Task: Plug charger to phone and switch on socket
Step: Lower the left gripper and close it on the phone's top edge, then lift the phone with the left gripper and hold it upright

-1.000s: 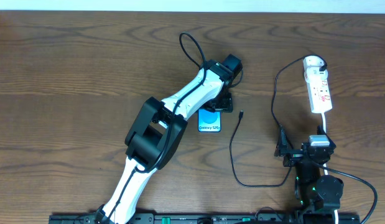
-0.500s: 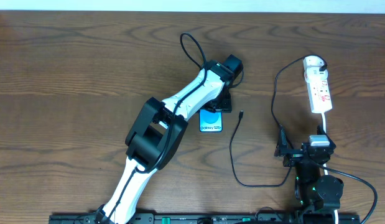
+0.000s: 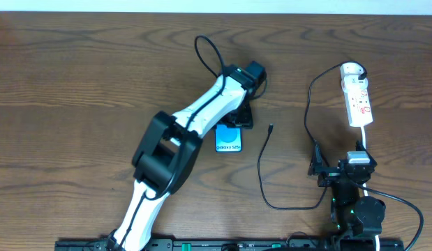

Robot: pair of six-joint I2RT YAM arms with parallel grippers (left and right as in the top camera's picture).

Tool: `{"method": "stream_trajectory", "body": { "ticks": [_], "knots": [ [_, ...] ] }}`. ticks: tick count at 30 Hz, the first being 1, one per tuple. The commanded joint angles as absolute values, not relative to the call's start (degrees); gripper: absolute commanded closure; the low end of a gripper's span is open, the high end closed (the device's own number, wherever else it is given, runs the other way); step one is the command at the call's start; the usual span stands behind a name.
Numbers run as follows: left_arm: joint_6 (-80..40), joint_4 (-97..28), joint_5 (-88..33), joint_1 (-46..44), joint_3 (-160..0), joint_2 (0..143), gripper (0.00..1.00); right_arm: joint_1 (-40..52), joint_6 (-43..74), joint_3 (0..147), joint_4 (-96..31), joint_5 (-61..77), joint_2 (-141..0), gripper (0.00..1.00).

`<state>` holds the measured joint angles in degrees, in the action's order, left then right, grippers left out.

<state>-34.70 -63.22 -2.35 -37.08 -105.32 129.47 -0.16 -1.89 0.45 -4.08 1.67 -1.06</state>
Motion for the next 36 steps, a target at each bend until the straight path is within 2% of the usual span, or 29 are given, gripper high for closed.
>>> {"method": "stream_trajectory", "body": {
  "ticks": [1,7,22,26,36],
  "knots": [
    [-34.5,-64.5,-2.5,-36.0,-105.8,121.2,0.24,0.5,-1.3,0.3,-4.3,1.6,-0.9,0.01],
    [-32.3,-64.7,-14.5,-32.6,-105.8,113.2,0.25,0.5,-1.3,0.3,-4.3,1.6,-0.9,0.01],
    [-27.7,-64.6,-69.4,-16.7,-105.8,108.2,0.27,0.5,-1.3,0.3,-4.3,1.6,-0.9,0.01],
    [-28.6,-64.6,-77.9,-13.3,-105.8,108.2,0.28,0.5,-1.3,0.3,-4.3,1.6,-0.9,0.01],
    [-37.9,-63.4,-83.4,-8.3,-105.8,108.2,0.29,0.5,-1.3,0.3,-4.3,1.6,-0.9,0.01]
  ]
}}
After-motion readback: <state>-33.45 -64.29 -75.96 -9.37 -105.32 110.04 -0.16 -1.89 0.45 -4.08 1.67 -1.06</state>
